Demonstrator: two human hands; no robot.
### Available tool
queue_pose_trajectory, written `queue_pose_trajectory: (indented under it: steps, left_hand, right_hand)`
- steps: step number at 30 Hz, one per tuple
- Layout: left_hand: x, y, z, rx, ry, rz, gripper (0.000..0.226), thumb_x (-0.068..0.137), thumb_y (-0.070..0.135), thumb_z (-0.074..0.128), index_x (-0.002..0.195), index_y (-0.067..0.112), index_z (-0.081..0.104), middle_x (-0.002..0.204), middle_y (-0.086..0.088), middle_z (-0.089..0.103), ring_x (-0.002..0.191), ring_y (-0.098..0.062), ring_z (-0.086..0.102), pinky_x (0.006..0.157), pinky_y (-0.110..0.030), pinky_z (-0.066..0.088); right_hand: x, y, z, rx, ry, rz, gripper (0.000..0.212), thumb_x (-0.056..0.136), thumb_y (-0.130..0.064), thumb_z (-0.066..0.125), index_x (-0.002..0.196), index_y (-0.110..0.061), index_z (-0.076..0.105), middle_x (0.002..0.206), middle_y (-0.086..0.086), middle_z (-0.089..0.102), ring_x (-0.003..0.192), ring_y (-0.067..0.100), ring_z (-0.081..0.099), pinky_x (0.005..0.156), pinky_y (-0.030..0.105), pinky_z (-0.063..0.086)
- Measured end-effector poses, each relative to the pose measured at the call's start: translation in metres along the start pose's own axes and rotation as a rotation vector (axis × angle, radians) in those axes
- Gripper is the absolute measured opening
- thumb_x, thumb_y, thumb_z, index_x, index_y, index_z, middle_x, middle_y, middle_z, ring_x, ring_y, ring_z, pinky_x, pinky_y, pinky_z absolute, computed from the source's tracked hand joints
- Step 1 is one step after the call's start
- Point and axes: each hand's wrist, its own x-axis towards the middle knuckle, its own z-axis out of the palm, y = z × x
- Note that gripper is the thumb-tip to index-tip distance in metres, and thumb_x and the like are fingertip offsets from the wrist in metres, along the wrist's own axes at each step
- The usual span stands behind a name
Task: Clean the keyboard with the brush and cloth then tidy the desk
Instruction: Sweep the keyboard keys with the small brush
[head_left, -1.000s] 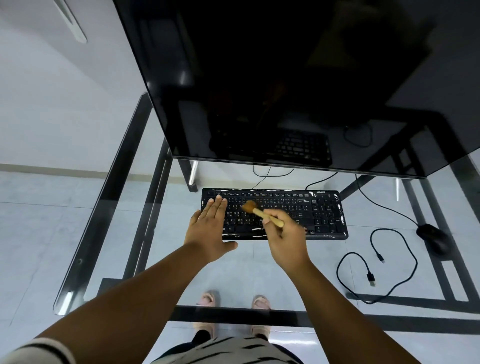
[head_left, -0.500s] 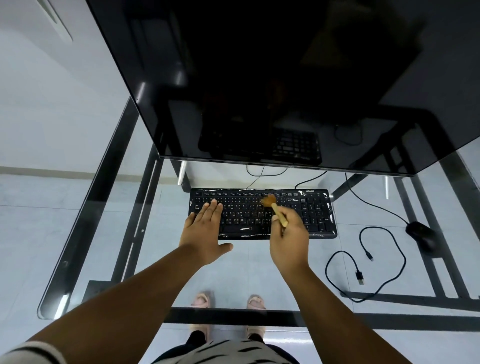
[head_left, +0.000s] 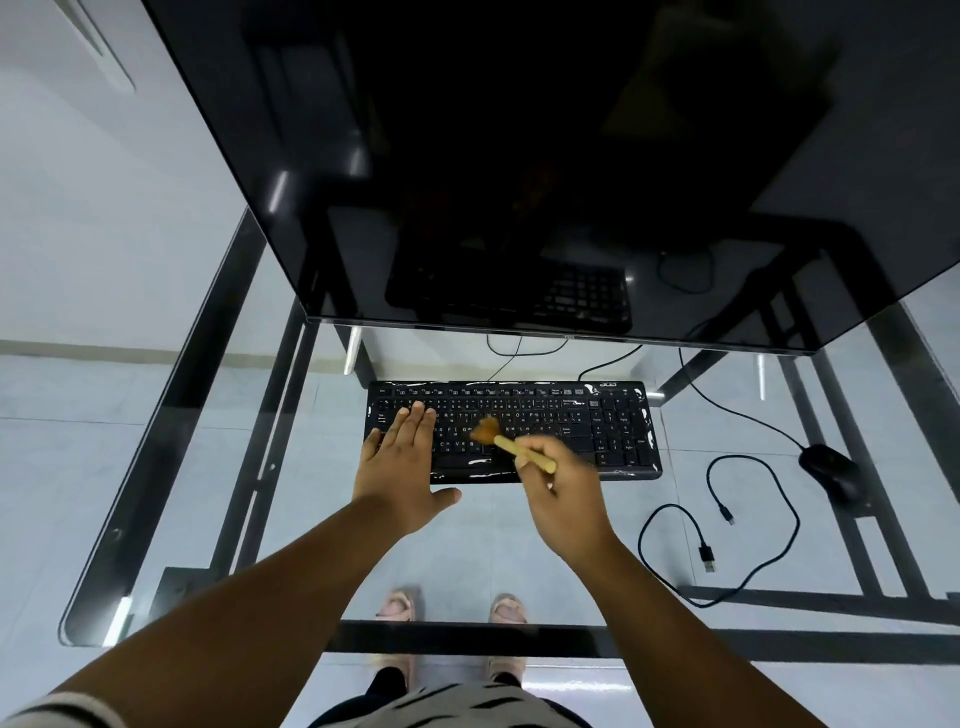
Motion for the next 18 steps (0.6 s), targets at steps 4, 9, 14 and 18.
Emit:
queue_pose_trajectory:
  steps: [4,9,14,18]
  left_hand:
    - [0.002,0.011,0.001,-0.009,-0.018,0.039,0.104,0.081,0.066,0.053,0.154,0.02,-0.005,0.162,0.005,-0.008,0.149,-0.013,-0.007,0.12,-0.04,0.003]
    - [0.006,0.022,0.003,-0.005,-0.02,0.084,0.1,0.083,0.066,0.05,0.154,0.022,-0.006,0.162,0.007,-0.011,0.148,-0.012,-0.007,0.119,-0.04,0.002]
    - [0.007,0.029,0.005,0.014,-0.031,0.055,0.098,0.084,0.067,0.047,0.154,0.021,-0.003,0.162,0.006,-0.009,0.149,-0.013,-0.005,0.119,-0.042,0.005]
    - [0.008,0.039,0.006,0.033,-0.013,0.016,0.097,0.084,0.069,0.045,0.154,0.02,0.0,0.163,0.003,-0.005,0.149,-0.017,-0.002,0.12,-0.044,0.007]
  right_hand:
    - [0.002,0.013,-0.01,-0.095,0.231,0.079,0.015,0.093,-0.016,0.057,0.105,-0.02,0.065,0.075,-0.007,0.063,0.055,0.007,0.05,0.052,0.019,0.033]
    - [0.006,0.012,-0.018,0.031,0.075,0.037,0.018,0.094,-0.014,0.058,0.108,-0.023,0.066,0.066,-0.01,0.059,0.048,0.006,0.044,0.048,0.015,0.033]
    - [0.012,0.026,-0.03,-0.025,0.287,0.126,0.017,0.095,-0.016,0.055,0.108,-0.022,0.063,0.082,-0.001,0.066,0.061,0.008,0.049,0.057,0.021,0.038]
    - [0.006,0.021,-0.039,0.07,0.114,0.064,0.017,0.094,-0.014,0.058,0.103,-0.027,0.064,0.068,-0.006,0.062,0.049,0.006,0.045,0.047,0.017,0.035]
